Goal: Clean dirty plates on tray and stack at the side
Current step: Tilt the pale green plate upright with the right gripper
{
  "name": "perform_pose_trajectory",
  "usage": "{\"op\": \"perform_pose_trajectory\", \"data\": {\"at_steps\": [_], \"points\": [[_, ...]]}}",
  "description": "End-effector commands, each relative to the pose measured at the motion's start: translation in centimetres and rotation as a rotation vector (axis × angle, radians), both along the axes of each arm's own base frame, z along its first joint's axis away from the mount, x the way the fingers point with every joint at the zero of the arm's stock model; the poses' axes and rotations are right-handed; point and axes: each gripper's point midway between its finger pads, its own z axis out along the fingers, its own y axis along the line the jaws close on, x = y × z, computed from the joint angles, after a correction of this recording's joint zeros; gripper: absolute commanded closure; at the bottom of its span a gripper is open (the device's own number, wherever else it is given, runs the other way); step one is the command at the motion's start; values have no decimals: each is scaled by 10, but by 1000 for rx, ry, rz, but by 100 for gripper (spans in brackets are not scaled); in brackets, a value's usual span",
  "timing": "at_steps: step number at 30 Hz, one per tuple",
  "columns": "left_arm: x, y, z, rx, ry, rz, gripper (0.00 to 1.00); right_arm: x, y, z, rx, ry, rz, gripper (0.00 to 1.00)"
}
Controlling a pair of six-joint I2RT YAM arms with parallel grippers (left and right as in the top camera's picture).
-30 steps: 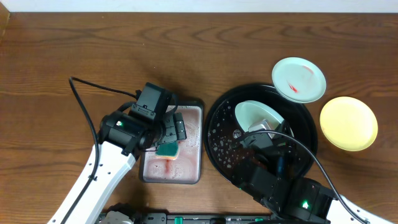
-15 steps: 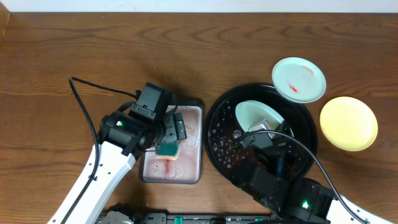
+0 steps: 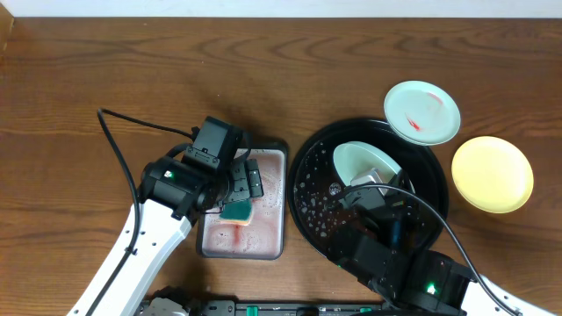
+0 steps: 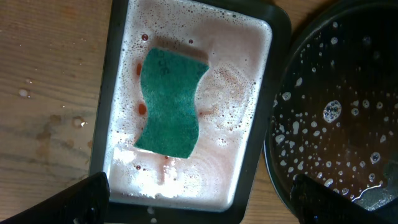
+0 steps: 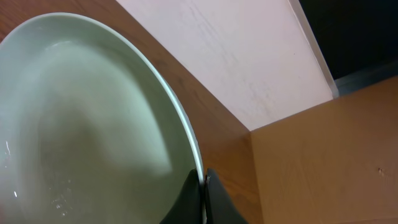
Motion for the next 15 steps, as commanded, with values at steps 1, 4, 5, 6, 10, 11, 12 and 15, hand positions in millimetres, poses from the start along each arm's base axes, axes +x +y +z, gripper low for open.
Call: {"op": "perform_pose_trajectory", "data": {"at_steps": [1,4,5,6,10,11,12,15], "points": [[1,1,2,6,-7,-4,7,0,-2,12,5,-40,-17,99],[1,1,2,6,-7,-4,7,0,-3,13,4,-43,-20,99],[1,1,2,6,-7,-4,7,0,-3,13,3,-46,-22,99],[1,1,2,6,-7,-4,7,0,-4,13,2,-48,-23,99],[1,1,2,6,-7,-4,7,0,-4,14,2,-48,-24,99],[1,1,2,6,-7,-4,7,0,-4,14,2,-48,-24,99],[1,1,2,6,-7,-4,7,0,-3,14,4,-49,-24,99],[1,1,2,6,-7,-4,7,1,-6,12,43,-52,-44,99]]}}
